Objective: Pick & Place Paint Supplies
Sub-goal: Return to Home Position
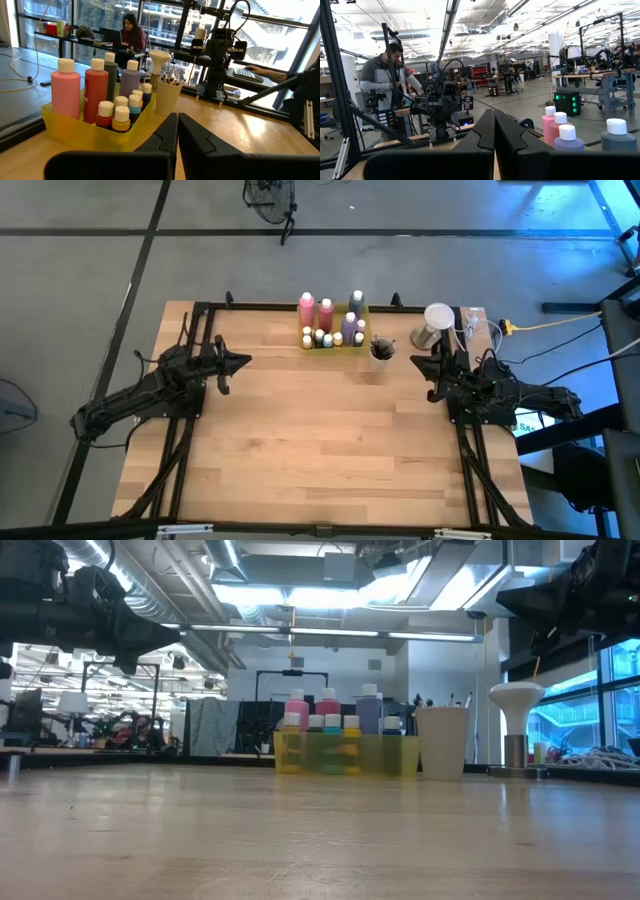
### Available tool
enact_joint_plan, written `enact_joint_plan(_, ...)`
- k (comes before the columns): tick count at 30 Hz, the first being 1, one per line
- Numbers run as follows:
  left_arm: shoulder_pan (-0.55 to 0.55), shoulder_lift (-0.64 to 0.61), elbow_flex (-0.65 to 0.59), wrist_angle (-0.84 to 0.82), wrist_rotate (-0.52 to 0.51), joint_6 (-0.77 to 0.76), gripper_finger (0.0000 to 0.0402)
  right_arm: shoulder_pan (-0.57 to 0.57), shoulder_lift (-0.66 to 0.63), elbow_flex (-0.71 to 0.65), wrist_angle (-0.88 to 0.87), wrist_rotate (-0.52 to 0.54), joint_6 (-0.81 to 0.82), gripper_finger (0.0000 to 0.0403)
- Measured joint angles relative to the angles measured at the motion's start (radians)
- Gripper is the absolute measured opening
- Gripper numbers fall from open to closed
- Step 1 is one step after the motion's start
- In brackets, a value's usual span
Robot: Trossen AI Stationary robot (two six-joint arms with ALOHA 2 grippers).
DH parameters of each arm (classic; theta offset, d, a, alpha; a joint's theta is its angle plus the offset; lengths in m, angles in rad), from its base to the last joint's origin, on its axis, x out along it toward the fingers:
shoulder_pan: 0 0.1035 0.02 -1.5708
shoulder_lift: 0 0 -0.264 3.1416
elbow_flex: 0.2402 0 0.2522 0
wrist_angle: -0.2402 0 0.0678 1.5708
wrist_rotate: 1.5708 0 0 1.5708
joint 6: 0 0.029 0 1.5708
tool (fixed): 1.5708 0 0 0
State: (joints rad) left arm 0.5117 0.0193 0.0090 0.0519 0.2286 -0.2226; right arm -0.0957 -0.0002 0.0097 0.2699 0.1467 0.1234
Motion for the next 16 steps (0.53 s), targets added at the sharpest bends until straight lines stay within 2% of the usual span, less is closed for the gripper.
enact_joint_plan(16,0.000,0.000,0.000,0.000,0.000,0.000,0.0010,0.000,0.000,0.000,0.000,0.000,0.000,0.0001)
